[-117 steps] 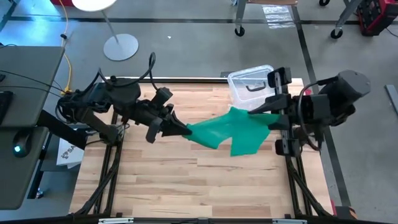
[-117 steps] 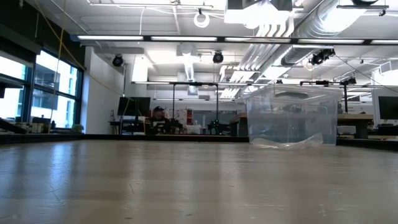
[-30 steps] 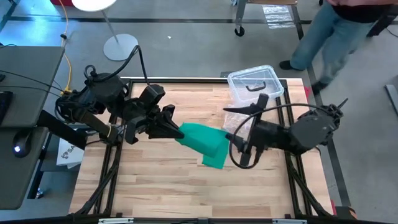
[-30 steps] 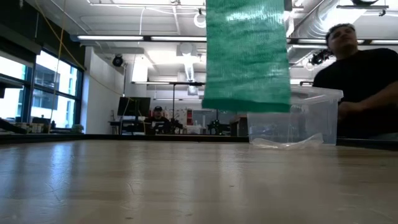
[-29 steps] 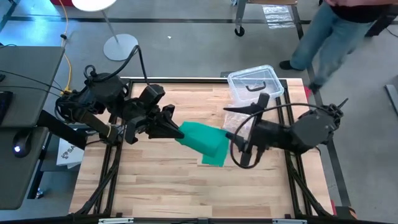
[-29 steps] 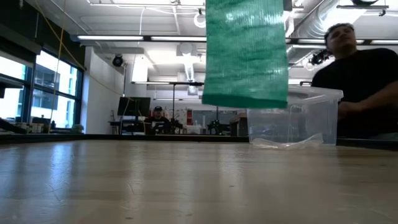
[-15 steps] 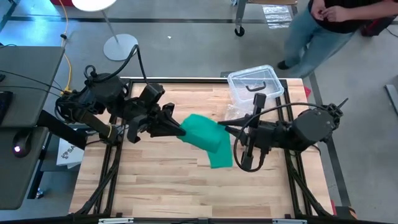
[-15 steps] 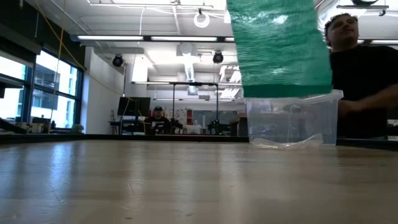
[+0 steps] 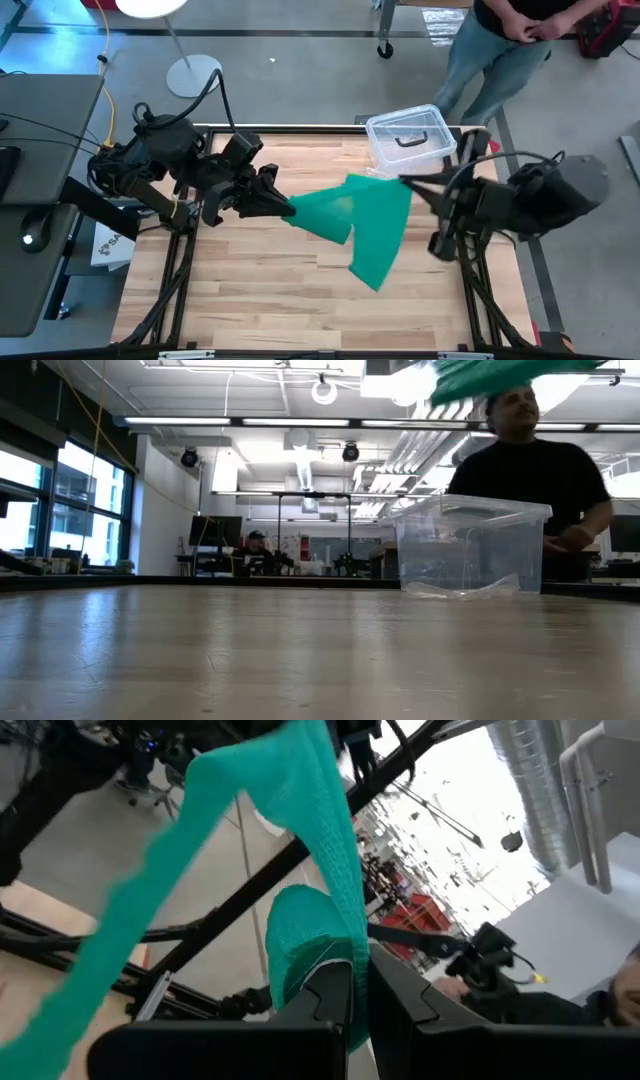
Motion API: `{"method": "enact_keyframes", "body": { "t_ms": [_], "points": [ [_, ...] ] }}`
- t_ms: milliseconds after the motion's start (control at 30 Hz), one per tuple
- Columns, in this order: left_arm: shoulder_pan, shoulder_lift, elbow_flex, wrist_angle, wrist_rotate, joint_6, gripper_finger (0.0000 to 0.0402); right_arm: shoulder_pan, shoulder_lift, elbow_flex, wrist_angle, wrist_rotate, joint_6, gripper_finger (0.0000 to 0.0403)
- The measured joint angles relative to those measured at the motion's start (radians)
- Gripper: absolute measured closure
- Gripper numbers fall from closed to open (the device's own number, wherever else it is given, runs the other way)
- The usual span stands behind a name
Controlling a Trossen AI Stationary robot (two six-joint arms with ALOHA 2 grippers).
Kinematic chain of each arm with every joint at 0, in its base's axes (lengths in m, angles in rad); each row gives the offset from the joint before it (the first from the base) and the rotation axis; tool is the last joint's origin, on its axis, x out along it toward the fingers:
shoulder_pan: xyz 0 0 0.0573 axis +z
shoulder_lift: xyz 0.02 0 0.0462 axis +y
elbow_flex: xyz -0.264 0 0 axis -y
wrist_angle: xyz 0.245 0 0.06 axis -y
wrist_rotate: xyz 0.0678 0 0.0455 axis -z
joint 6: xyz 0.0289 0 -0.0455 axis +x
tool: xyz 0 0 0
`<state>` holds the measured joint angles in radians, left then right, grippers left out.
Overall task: Roll bandage
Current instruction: Roll the green bandage
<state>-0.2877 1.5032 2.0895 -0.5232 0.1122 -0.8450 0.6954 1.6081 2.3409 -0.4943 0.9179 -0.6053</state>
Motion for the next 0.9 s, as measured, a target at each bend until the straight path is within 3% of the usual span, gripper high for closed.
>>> {"method": "enact_keyframes", "body": {
  "t_ms": [200, 367, 533, 667, 833, 900],
  "points": [
    [-0.002, 0.000, 0.000, -0.001, 0.017, -0.003, 0.0391, -0.045, -0.024, 0.003, -0.191, 0.009, 0.157, 0.0403],
    [-0.002, 0.000, 0.000, 0.003, 0.006, 0.007, 0.0391, -0.114, -0.005, 0.000, -0.423, -0.107, 0.435, 0.0403],
    [-0.002, 0.000, 0.000, 0.002, -0.028, 0.093, 0.0391, -0.142, -0.001, 0.000, -0.497, -0.097, 0.586, 0.0399],
    [-0.001, 0.000, 0.000, -0.007, -0.032, 0.199, 0.0391, -0.144, 0.000, 0.000, -0.497, -0.179, 0.704, 0.0362],
    [-0.001, 0.000, 0.000, -0.018, -0.040, 0.212, 0.0391, -0.134, 0.013, 0.001, -0.534, -0.339, 0.840, 0.0295],
    [-0.001, 0.000, 0.000, -0.035, -0.041, 0.214, 0.0391, -0.117, 0.025, 0.001, -0.579, -0.344, 0.877, 0.0279]
  ]
}}
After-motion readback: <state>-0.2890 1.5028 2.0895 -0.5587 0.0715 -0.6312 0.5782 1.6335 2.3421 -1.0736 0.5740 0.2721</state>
